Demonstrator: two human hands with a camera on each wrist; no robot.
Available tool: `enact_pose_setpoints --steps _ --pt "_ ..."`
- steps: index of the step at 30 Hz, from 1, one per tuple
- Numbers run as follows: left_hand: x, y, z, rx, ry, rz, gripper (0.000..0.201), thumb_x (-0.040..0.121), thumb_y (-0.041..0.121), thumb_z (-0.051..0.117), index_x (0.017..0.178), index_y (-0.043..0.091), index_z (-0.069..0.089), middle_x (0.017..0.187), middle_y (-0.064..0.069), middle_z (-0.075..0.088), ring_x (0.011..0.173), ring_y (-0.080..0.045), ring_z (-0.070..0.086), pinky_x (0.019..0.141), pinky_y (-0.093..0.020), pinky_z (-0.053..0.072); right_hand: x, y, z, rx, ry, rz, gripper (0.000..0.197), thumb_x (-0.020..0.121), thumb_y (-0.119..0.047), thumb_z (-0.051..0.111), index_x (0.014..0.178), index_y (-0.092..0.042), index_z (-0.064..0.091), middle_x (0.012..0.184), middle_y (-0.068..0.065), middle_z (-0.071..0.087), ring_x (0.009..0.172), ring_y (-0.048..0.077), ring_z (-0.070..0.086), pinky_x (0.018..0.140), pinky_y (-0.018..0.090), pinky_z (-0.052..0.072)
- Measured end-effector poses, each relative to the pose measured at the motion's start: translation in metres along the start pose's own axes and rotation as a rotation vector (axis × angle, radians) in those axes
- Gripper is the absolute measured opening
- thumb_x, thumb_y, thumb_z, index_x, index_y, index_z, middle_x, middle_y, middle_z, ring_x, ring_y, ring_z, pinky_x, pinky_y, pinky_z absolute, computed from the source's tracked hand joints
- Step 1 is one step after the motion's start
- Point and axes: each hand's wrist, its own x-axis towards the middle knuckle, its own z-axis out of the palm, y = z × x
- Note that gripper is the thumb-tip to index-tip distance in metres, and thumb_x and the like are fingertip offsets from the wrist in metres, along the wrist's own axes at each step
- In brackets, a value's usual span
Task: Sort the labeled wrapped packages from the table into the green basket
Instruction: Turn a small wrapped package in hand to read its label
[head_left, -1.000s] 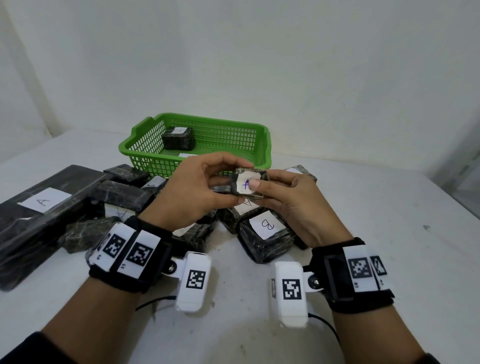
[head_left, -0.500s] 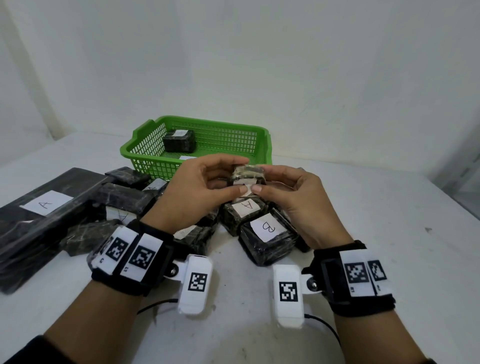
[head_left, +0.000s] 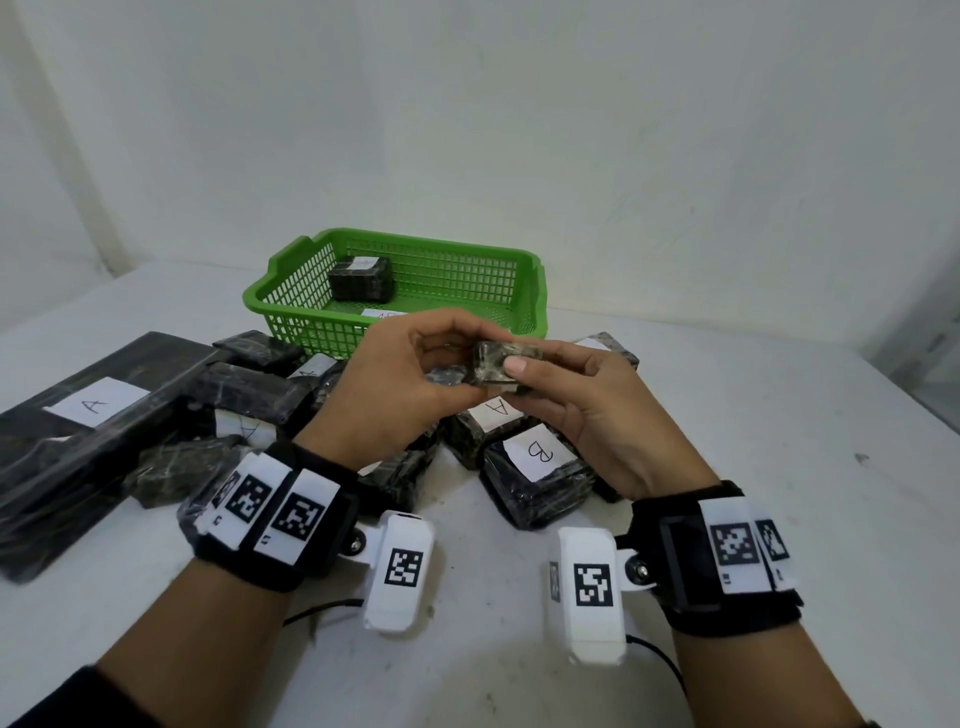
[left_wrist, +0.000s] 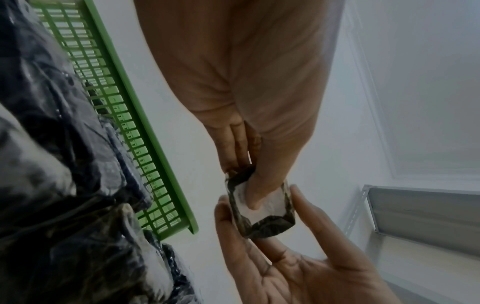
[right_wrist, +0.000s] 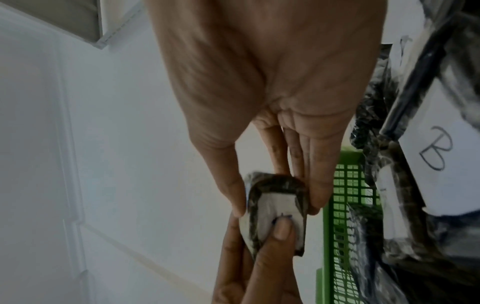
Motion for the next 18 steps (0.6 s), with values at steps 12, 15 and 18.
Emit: enact_pose_setpoints --steps 12,15,18 --pt "-0.0005 -0.0018 -0.0020 0.022 -0.043 0.009 0.043 0.075 -0.008 0.086 0.112 0.008 0.072 0.110 -0.005 0.078 0.104 -0.021 0.075 0.097 -0.040 0.059 -0.0001 0.0006 -0.0012 -0.027 0.001 0.023 0.049 0.071 -0.014 0.082 0.116 0.004 0.073 0.112 0.021 0.078 0.099 0.024 0.076 0.092 0.030 0.062" --pt "-0.0003 -0.0006 -0.0040 -0.014 -0.079 -0.052 0.064 0.073 0.006 0.091 0.131 0.014 0.064 0.129 0.000 0.071 0.121 -0.017 0.068 0.106 -0.043 0.054 -0.0011 -0.0013 -0.0040 -0.061 0.036 -0.066 0.058 0.064 -0.014 0.087 0.120 -0.005 0.073 0.113 0.015 0.079 0.108 0.027 0.076 0.099 0.037 0.059" --pt "0.0005 0.0016 -0.0041 -0.033 -0.070 -0.080 0.061 0.076 0.016 0.088 0.132 0.013 0.064 0.124 -0.003 0.073 0.118 -0.019 0.070 0.105 -0.046 0.055 -0.0011 -0.0027 -0.0064 -0.139 0.057 -0.127 0.056 0.069 0.000 0.088 0.122 -0.008 0.072 0.115 0.014 0.079 0.110 0.024 0.076 0.099 0.035 0.058"
